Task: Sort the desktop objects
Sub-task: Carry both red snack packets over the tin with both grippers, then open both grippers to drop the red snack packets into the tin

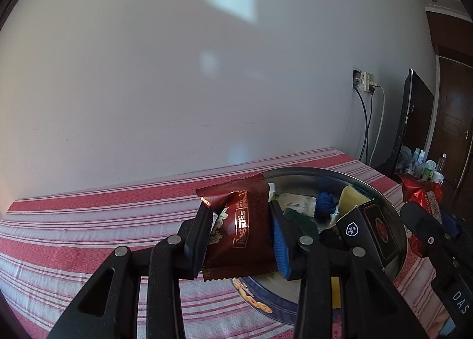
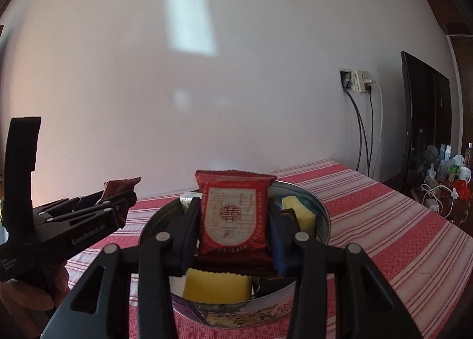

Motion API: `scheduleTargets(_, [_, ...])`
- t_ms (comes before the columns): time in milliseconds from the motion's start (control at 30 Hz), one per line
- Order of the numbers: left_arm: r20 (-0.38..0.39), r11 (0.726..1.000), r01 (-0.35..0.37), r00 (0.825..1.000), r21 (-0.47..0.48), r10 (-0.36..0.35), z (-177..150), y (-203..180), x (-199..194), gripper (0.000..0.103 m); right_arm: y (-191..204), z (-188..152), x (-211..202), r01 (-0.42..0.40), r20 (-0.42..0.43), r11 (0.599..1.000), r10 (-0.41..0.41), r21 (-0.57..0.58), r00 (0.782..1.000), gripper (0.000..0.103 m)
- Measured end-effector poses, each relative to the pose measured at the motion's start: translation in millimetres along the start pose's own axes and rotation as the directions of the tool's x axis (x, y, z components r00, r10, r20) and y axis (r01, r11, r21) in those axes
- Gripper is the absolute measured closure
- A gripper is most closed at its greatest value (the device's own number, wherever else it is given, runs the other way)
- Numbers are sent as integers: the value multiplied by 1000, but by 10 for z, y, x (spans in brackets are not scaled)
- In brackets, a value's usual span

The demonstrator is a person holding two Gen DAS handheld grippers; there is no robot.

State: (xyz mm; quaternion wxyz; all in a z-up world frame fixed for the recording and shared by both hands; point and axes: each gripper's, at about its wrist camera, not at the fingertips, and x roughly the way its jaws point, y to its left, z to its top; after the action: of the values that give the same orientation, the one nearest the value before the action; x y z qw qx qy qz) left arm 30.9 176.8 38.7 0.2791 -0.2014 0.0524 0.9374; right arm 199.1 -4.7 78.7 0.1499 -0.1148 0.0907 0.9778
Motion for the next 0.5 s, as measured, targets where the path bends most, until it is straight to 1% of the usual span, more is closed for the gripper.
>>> scheduleTargets(100, [-1, 1000, 11, 1000, 9, -11, 10, -88, 15, 62, -5, -31, -73, 15, 4, 1000, -15, 15, 1000, 61])
scheduleTargets(300, [-14, 999, 22, 1000, 28, -22, 11, -225, 94, 62, -125, 5, -72, 44, 6, 999, -44, 26, 999, 61])
scheduleTargets(500, [-25, 999, 27, 999, 35, -26, 35, -303, 162, 62, -436, 173, 148, 69, -2, 997, -69, 43, 998, 61])
